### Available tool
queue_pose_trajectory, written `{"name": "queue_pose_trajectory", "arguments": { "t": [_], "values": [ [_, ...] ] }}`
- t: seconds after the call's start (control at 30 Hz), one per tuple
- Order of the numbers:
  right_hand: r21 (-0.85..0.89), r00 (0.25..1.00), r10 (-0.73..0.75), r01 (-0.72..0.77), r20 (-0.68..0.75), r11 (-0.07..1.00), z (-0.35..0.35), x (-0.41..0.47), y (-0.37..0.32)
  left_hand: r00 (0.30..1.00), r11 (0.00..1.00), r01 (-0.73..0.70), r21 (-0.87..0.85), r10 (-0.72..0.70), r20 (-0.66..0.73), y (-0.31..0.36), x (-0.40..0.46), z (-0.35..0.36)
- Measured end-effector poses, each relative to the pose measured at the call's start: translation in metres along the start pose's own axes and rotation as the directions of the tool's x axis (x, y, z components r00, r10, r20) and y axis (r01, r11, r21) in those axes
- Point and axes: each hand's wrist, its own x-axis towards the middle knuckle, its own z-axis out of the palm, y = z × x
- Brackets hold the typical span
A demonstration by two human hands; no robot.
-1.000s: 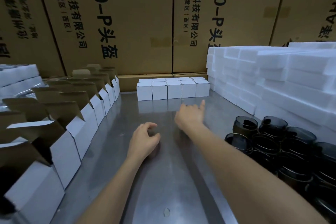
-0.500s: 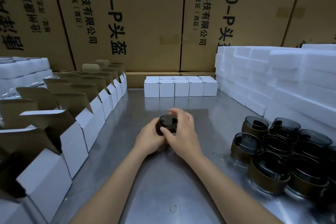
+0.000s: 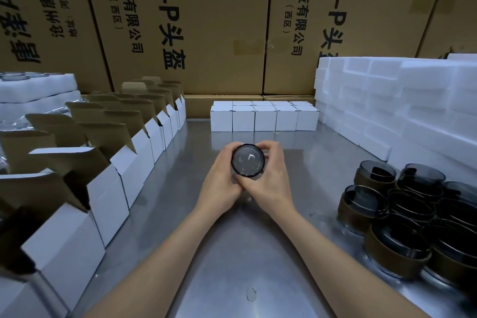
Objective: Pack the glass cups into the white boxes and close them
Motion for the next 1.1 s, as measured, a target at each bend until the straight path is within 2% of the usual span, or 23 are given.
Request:
{"name": "queue_pose_trajectory", "arguments": {
  "t": [0.17,0.33,0.4,0.47,0.53,0.6,0.67,0.77,0.93,1.03,1.1],
  "values": [
    [-0.08,0.997,-0.044,0.04,-0.055,0.996,0.001,-0.002,0.001,0.999,0.999,-0.054,0.005,0.054,0.009,-0.004,0.0,0.001],
    [-0.072,1.0,-0.01,0.008,-0.021,0.997,0.0,0.0,0.003,0.999,0.998,-0.029,-0.055,0.03,0.022,-0.007,0.002,0.002],
    [0.006,0.999,0.045,-0.046,0.022,0.999,-0.001,0.002,0.003,1.0,0.995,0.007,-0.096,-0.006,0.015,-0.007,0.002,0.0],
    [0.156,0.991,0.118,-0.126,0.059,0.98,-0.003,0.002,0.0,0.999,0.99,0.048,-0.135,-0.046,0.015,-0.007,0.002,-0.002],
    [0.25,0.985,0.144,-0.164,0.099,0.954,-0.003,0.001,-0.003,0.992,0.964,0.121,-0.238,-0.122,0.009,-0.005,0.005,-0.004],
    [0.223,0.983,0.104,-0.137,0.151,0.965,-0.002,-0.001,-0.006,0.971,0.898,0.221,-0.38,-0.241,-0.006,-0.001,0.008,-0.006],
    [0.122,0.978,0.051,-0.077,0.204,0.99,-0.002,-0.003,-0.007,0.946,0.843,0.29,-0.453,-0.324,0.001,-0.001,0.01,-0.009],
    [0.003,0.98,0.026,-0.028,0.199,1.0,-0.001,-0.004,-0.004,0.927,0.844,0.356,-0.401,-0.374,0.036,-0.002,0.009,-0.012],
    [-0.012,0.983,0.047,-0.046,0.176,0.999,-0.002,-0.003,-0.003,0.906,0.868,0.411,-0.279,-0.422,0.021,-0.007,0.01,-0.008],
    [-0.003,0.979,0.064,-0.065,0.191,0.998,-0.002,-0.002,-0.003,0.91,0.858,0.4,-0.321,-0.414,0.027,-0.007,0.012,-0.007],
    [0.103,0.971,0.105,-0.13,0.214,0.986,-0.003,-0.001,-0.004,0.933,0.855,0.336,-0.395,-0.36,0.013,-0.006,0.013,-0.005]
  ]
}}
